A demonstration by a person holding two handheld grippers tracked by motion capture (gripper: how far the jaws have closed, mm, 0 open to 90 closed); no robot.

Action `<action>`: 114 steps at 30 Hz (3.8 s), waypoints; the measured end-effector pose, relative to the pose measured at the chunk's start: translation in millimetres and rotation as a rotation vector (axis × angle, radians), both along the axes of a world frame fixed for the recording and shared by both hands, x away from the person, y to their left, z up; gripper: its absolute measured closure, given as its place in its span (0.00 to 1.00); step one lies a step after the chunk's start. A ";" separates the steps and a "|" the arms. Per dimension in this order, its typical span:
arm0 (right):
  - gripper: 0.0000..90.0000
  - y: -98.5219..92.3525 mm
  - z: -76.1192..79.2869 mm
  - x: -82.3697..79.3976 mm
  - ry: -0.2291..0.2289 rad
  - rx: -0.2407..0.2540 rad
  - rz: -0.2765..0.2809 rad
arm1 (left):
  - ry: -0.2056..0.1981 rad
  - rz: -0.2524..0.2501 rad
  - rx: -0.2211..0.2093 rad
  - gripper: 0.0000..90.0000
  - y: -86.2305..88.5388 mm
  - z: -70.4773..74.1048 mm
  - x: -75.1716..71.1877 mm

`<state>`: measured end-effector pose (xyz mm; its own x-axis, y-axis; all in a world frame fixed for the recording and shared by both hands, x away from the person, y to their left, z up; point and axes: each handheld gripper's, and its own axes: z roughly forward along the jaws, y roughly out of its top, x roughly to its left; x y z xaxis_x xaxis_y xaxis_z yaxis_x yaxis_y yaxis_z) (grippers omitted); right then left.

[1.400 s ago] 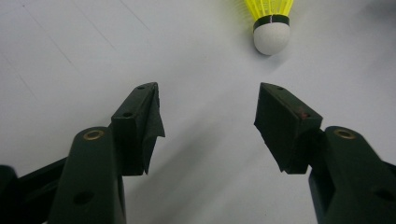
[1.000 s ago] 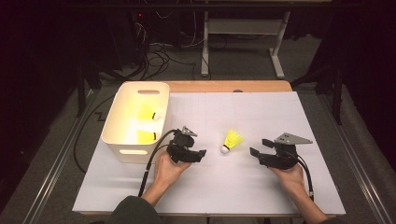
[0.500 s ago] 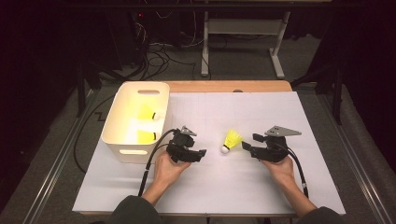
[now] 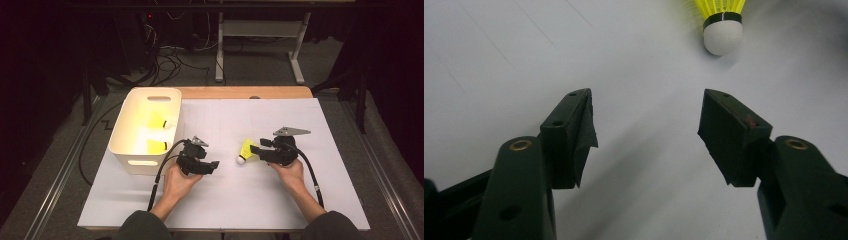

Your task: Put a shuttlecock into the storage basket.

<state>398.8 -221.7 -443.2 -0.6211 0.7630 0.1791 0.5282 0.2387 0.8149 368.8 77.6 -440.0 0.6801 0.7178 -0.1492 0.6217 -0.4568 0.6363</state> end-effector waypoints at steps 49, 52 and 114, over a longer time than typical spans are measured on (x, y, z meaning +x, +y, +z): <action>0.99 7.8 3.1 6.8 0.089 0.001 0.089 | -0.011 -0.056 0.035 0.48 -7.7 2.3 1.1; 1.00 13.7 9.4 1.1 0.066 -0.006 0.133 | -0.017 -0.060 0.051 0.48 -8.7 1.4 2.0; 1.00 63.0 27.4 -9.9 0.072 0.122 0.318 | 0.017 -0.153 -0.016 0.52 -36.2 -4.8 10.8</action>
